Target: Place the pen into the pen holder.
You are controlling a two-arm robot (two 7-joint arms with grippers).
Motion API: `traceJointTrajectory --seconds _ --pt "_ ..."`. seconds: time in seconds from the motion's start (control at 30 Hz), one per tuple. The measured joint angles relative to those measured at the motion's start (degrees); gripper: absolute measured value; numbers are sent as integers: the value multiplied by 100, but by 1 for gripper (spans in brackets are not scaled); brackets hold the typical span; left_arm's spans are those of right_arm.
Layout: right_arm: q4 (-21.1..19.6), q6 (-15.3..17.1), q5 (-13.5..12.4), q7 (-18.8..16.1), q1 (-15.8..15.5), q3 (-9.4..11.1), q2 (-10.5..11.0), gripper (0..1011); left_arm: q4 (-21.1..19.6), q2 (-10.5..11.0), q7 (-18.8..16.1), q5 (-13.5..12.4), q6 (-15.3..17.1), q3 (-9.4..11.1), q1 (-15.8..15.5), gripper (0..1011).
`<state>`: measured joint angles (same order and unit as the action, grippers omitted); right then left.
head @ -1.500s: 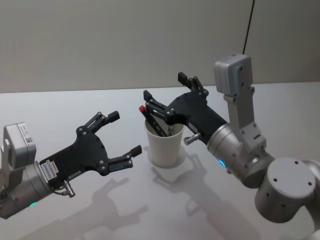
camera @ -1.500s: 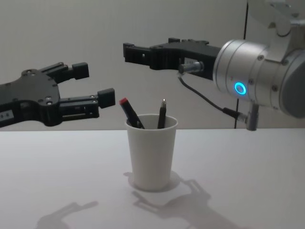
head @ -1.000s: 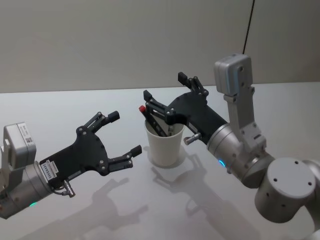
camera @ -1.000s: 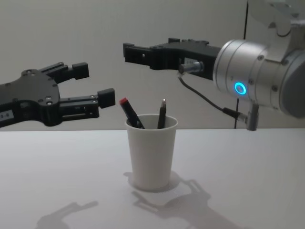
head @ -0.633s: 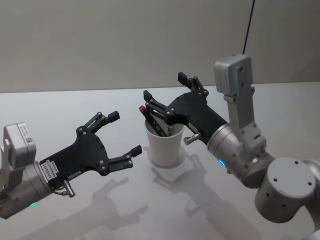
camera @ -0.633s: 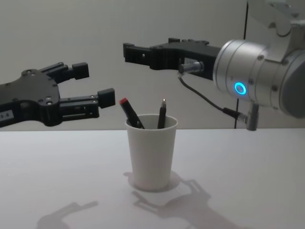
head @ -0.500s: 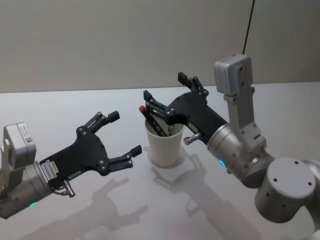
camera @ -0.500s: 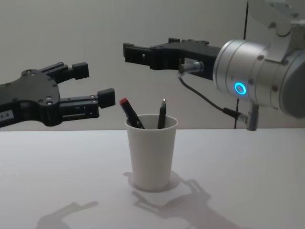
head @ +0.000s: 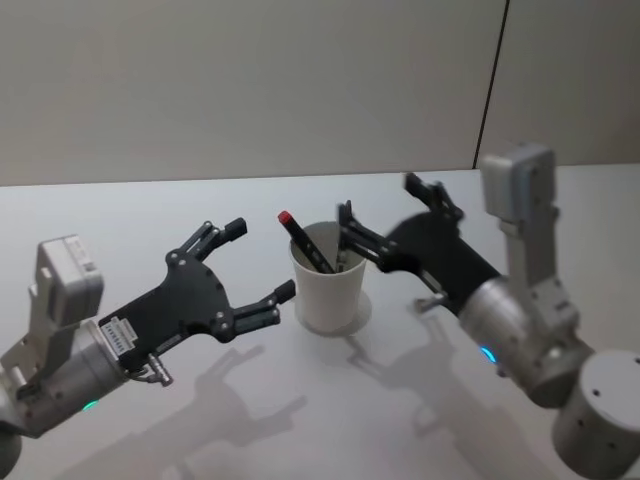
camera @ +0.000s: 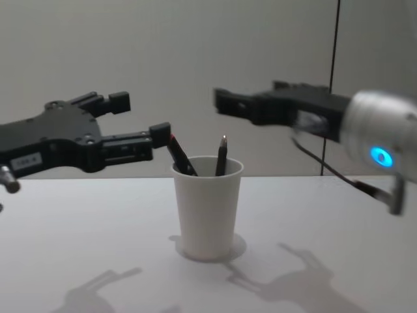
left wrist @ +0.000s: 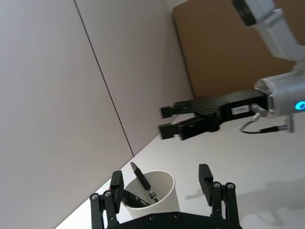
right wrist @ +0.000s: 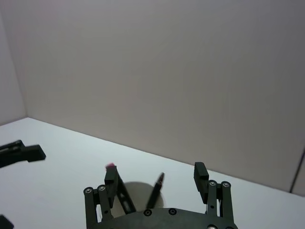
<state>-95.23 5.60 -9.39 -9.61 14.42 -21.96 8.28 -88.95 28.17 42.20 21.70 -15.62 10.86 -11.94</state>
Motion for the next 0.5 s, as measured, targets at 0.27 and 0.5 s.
traceJointTrajectory --seconds 0.27,0.5 --pt "-182 -111 -216 179 -466 274 335 1002 -64 -99 -636 -156 250 231 -28 1004" --pt "-321 -194 -377 310 -810 479 587 1002 -115 -174 -1154 -289 457 420 -50 1004"
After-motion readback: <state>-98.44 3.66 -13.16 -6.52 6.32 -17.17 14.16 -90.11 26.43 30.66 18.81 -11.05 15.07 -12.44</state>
